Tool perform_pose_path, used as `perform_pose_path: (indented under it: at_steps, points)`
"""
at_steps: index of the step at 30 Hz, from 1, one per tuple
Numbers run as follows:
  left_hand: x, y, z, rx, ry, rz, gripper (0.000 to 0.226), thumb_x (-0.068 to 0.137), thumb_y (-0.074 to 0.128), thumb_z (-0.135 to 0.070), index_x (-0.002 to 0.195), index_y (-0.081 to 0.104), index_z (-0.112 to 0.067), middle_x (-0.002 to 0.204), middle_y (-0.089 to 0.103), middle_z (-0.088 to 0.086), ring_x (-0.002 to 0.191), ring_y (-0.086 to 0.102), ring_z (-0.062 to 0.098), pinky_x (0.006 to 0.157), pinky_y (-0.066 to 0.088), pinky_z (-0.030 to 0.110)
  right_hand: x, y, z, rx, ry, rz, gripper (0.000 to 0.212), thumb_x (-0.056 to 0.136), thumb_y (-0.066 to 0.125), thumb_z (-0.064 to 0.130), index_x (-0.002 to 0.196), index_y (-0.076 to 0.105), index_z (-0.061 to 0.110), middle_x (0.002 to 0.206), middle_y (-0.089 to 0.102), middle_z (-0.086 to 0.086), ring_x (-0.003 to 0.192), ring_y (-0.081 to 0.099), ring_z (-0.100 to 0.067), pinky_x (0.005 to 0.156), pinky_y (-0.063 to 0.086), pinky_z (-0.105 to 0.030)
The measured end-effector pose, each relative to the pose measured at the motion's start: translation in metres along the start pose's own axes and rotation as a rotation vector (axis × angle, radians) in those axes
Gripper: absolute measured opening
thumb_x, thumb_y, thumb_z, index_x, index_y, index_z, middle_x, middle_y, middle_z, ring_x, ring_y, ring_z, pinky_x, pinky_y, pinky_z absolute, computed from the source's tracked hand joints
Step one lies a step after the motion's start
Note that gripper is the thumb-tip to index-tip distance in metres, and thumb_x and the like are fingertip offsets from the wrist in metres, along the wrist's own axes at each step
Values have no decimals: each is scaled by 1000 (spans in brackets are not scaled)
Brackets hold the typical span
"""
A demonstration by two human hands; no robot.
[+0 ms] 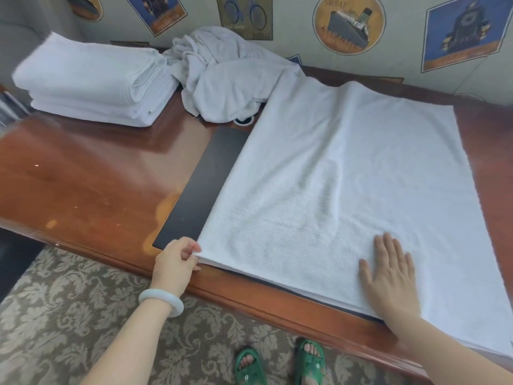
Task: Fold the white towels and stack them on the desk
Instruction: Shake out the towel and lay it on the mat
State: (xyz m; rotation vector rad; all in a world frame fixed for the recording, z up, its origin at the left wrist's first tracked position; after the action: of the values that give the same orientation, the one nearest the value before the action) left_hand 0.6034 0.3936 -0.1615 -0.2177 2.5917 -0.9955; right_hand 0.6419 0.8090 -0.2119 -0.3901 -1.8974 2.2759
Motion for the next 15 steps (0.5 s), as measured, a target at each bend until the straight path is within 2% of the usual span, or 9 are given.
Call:
perform_pose_path:
  at_steps: [2,3,5,7,8,9,11,13,15]
  points:
    - [2,-6,2,-12,-6,24,20,93,61,-2,84,64,-20,96,63,5,66,70,9,60,44,13,2,-3,3,16,9,26,76,92,14,57,157,11,18,165,4,-1,152,-3,-15,123,-4,-38]
    - [3,-8,3,0,-15,36,19,93,61,-3,86,64,-21,97,63,4,68,69,8,61,44,14,3,-8,4,3,18,52,72,95,22,54,156,16,16,165,8,-3,152,1,-19,123,-1,-42]
    - [2,-6,1,106,-32,49,16,93,60,-5,89,62,-20,103,58,1,79,65,10,66,42,18,1,-23,9,-38,-25,34,58,95,54,37,145,42,10,158,30,-12,146,25,-31,118,19,-52]
    - [1,-3,-6,401,117,-13,18,90,60,-1,92,59,-19,106,45,-3,94,51,16,74,38,23,-13,-33,16,-7,-209,-53,37,79,78,16,113,66,8,128,58,-13,116,55,-37,93,48,-52]
    - [1,1,-10,484,258,-39,23,86,61,3,93,58,-19,104,41,-5,96,45,17,75,37,25,-25,-34,19,28,-305,-64,29,74,83,11,98,68,12,110,62,-5,99,59,-31,80,52,-44]
    - [2,6,-14,504,411,-12,29,81,62,7,94,59,-18,101,42,-6,95,43,17,75,38,26,-36,-33,23,55,-384,-33,26,72,84,9,89,67,17,98,60,3,88,58,-23,71,50,-34]
    - [4,16,-23,516,667,191,28,81,66,5,95,62,-19,98,45,-9,95,45,14,80,41,27,-49,-30,28,106,-456,49,27,72,84,9,81,62,23,88,54,13,79,55,-14,65,44,-23]
    - [6,26,-30,540,765,413,15,91,62,-9,101,62,-20,100,42,-13,97,41,8,86,36,22,-51,-29,27,164,-437,84,24,76,81,11,82,62,24,88,54,16,81,54,-11,65,41,-21]
    - [11,31,-34,544,772,501,10,94,58,-17,103,62,-20,101,42,-13,98,39,7,87,33,19,-50,-32,27,175,-436,104,20,78,80,16,85,64,26,90,55,17,83,55,-11,67,39,-20]
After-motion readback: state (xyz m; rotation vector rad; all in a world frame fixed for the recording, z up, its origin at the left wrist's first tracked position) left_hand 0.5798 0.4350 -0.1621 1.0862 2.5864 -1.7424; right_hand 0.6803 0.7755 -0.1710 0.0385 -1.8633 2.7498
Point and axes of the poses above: each hand's wrist, its own x-axis towards the middle knuckle, its own y-axis out of the palm, z = x × y, the point moved 1 cm from there along x, towards the middle knuckle
